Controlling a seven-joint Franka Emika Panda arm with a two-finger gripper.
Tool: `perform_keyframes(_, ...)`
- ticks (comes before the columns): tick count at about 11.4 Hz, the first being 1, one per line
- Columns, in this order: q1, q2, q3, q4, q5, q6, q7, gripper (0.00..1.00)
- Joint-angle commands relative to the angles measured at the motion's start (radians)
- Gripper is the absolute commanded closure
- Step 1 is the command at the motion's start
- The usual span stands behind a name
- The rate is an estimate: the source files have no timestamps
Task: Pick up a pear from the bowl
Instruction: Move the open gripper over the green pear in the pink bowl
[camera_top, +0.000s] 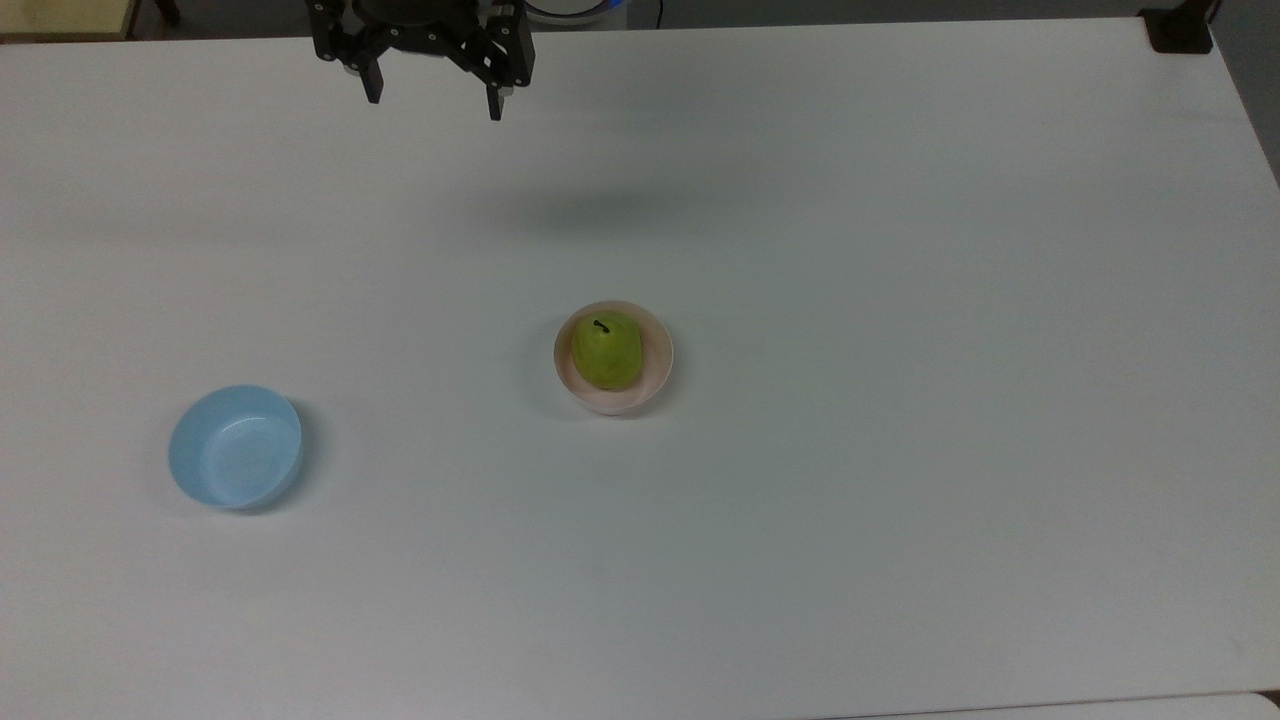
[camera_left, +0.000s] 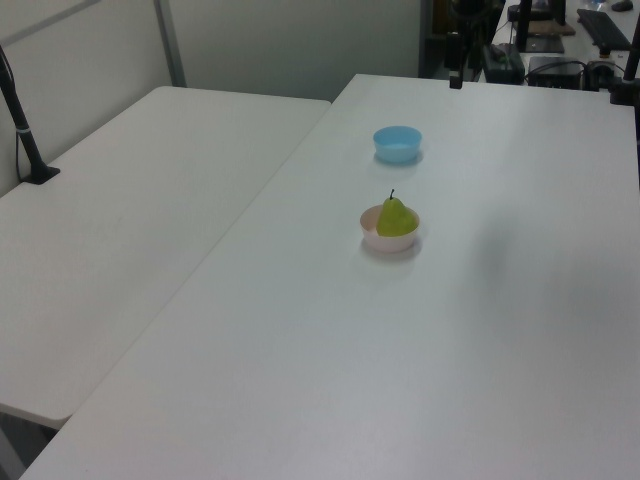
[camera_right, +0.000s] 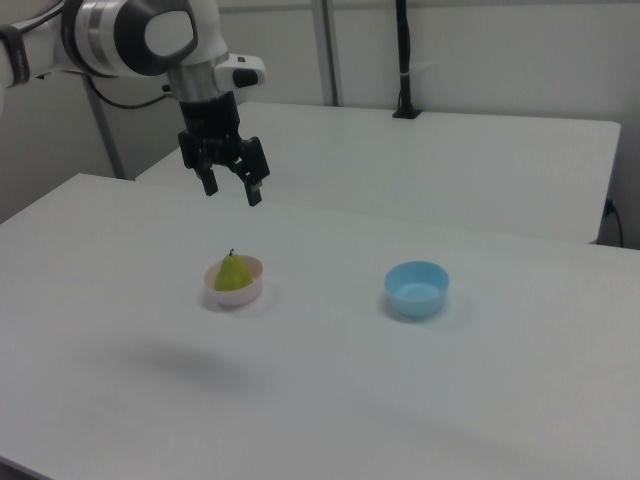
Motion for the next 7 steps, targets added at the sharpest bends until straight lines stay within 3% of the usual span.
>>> perform_keyframes(1,0.009,-0.021,-0.025,0.007,-0.005,-0.033,-0.018,0.00)
perform_keyframes(7,0.026,-0.023,-0.013,-0.001,-0.014,-0.031,0.006,0.00)
